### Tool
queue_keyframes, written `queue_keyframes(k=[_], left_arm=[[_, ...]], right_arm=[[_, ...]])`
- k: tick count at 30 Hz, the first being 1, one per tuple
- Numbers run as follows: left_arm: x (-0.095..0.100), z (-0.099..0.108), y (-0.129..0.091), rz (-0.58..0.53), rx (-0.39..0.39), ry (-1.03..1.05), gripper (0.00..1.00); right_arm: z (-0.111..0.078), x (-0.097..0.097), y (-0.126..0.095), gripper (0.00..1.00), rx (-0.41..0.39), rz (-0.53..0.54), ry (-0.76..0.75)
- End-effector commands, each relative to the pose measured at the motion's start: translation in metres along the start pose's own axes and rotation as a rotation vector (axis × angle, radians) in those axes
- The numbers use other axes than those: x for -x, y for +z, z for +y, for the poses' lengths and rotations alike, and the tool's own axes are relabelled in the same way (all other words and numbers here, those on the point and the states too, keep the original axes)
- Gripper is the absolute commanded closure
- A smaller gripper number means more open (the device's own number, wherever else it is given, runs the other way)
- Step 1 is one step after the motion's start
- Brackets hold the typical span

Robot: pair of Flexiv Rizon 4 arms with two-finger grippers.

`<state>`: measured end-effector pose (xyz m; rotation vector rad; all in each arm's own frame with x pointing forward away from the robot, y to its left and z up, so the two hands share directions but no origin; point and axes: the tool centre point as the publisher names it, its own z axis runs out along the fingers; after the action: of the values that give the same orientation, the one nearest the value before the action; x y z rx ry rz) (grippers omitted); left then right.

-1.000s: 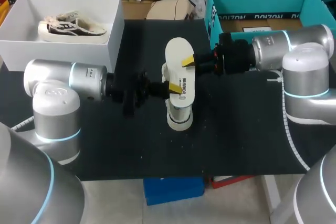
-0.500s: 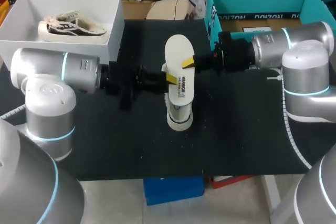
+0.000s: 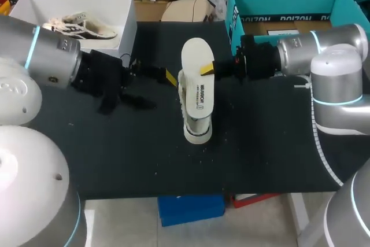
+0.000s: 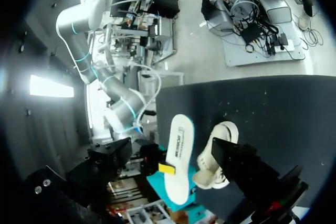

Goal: Take the shoe out of the shoebox, open the shoe tongue, remove and reinsert the insole, then place the shoe into the shoebox

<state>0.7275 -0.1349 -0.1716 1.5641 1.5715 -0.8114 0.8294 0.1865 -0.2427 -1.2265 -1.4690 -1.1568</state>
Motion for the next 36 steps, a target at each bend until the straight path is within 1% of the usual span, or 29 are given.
queue_keyframes(k=[1,5,9,16,21,25,36], left_arm=[[0.022,0.007,-0.006,0.618,0.022,0.001,0.00],[0.038,0.021,0.000,0.650,0.021,0.049,0.00],[0.054,0.034,0.005,0.657,0.018,0.098,0.00],[0.083,0.046,0.018,0.638,0.015,0.165,0.00],[0.099,0.046,0.029,0.603,0.011,0.204,0.00],[0.109,0.044,0.033,0.592,0.023,0.222,0.00],[0.138,0.036,0.024,0.561,0.092,0.264,0.00]], right_arm=[[0.000,0.000,0.001,1.00,0.002,-0.001,0.000],[0.000,0.000,0.001,1.00,0.002,-0.001,0.000],[0.000,0.000,0.001,1.00,0.002,-0.001,0.000],[0.000,0.000,0.001,1.00,0.002,-0.001,0.000],[0.000,0.000,0.001,1.00,0.002,-0.001,0.000],[0.000,0.000,0.001,1.00,0.002,-0.001,0.000],[0.000,0.000,0.001,1.00,0.002,-0.001,0.000]])
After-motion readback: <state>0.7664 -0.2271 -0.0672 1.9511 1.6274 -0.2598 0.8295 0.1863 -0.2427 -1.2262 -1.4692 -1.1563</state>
